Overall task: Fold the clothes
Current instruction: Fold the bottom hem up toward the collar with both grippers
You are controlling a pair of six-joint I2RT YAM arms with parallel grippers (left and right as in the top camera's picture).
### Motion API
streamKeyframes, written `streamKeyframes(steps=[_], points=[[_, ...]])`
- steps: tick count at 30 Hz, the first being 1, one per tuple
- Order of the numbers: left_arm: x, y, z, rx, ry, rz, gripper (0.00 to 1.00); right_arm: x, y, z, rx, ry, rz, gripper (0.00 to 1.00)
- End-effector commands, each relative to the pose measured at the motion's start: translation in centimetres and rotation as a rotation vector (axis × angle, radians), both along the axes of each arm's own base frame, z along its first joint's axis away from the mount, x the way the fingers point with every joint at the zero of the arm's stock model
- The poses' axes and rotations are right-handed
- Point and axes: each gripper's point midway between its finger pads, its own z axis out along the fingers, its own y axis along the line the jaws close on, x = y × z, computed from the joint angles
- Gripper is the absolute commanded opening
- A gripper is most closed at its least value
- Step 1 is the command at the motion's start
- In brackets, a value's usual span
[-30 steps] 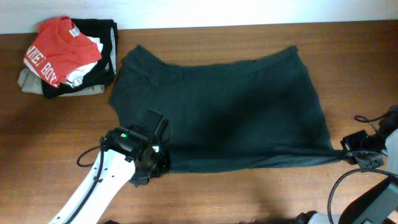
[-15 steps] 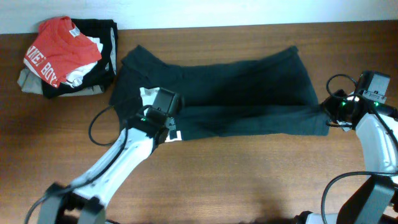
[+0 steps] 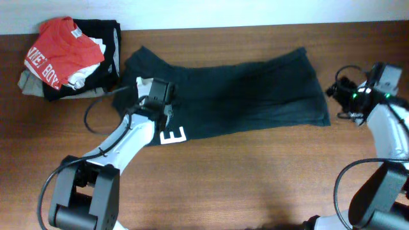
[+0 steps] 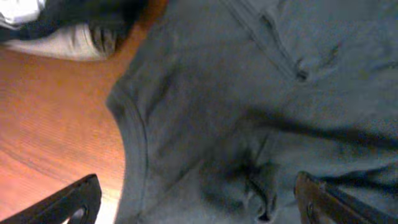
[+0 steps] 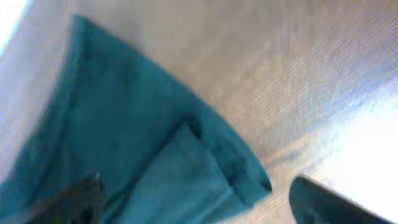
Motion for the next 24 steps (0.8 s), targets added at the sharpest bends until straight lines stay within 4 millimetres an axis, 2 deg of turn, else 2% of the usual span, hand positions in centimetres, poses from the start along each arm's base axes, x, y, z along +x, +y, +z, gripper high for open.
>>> streamKeyframes(steps=[1, 2, 3, 4, 5, 6, 7, 10, 11, 15, 17, 20, 22, 24], points=[[3.2, -2.0, 5.5, -0.048, -0.059, -0.082, 0.99, 1.6, -0.8, 6.9, -0.067, -0.078, 0.032, 0.99], [4.2, -4.0, 6.9, -0.115, -0.066, -0.181, 0.99, 1.7, -0.5, 8.2, -0.076, -0.083, 0.077, 0.99], [4.7, -5.7, 7.6, -0.175, -0.068, -0.265, 0.98, 1.6, -0.2, 8.7, -0.075, -0.080, 0.098, 0.99], [5.0, -7.6, 8.0, -0.264, -0.073, -0.346, 0.91, 1.3, 0.2, 8.4, -0.057, -0.067, 0.109, 0.99], [5.1, -8.6, 7.6, -0.324, -0.063, -0.385, 0.89, 0.9, 0.7, 7.6, -0.037, -0.033, 0.115, 0.99], [5.2, -8.7, 6.7, -0.354, -0.041, -0.388, 0.89, 0.5, 1.2, 6.9, -0.017, 0.000, 0.125, 0.99], [5.7, -7.9, 4.8, -0.383, -0.007, -0.338, 0.89, 0.1, 2.3, 5.8, 0.010, 0.047, 0.146, 0.99], [6.6, -7.9, 2.4, -0.572, 0.069, -0.366, 0.89, 0.1, 4.2, 4.2, 0.031, 0.106, 0.198, 0.99], [7.4, -7.4, 1.4, -0.686, 0.119, -0.352, 0.89, 0.3, 5.7, 3.5, 0.034, 0.132, 0.243, 0.99], [9.5, -5.0, -0.8, -0.750, 0.190, -0.260, 0.89, 0.9, 9.5, 2.0, 0.040, 0.174, 0.337, 0.99], [10.4, -4.6, -1.8, -0.769, 0.193, -0.231, 0.89, 1.1, 11.2, 1.6, 0.023, 0.191, 0.378, 0.99], [10.8, -4.7, -3.1, -0.795, 0.197, -0.187, 0.89, 1.1, 12.0, 1.4, -0.001, 0.205, 0.397, 0.99], [11.2, -4.7, -3.1, -0.802, 0.182, -0.176, 0.89, 0.8, 12.0, 1.3, 0.002, 0.216, 0.397, 0.99], [11.1, -4.5, -3.4, -0.818, 0.186, -0.127, 0.81, 0.7, 12.0, 1.3, 0.003, 0.220, 0.398, 0.99]])
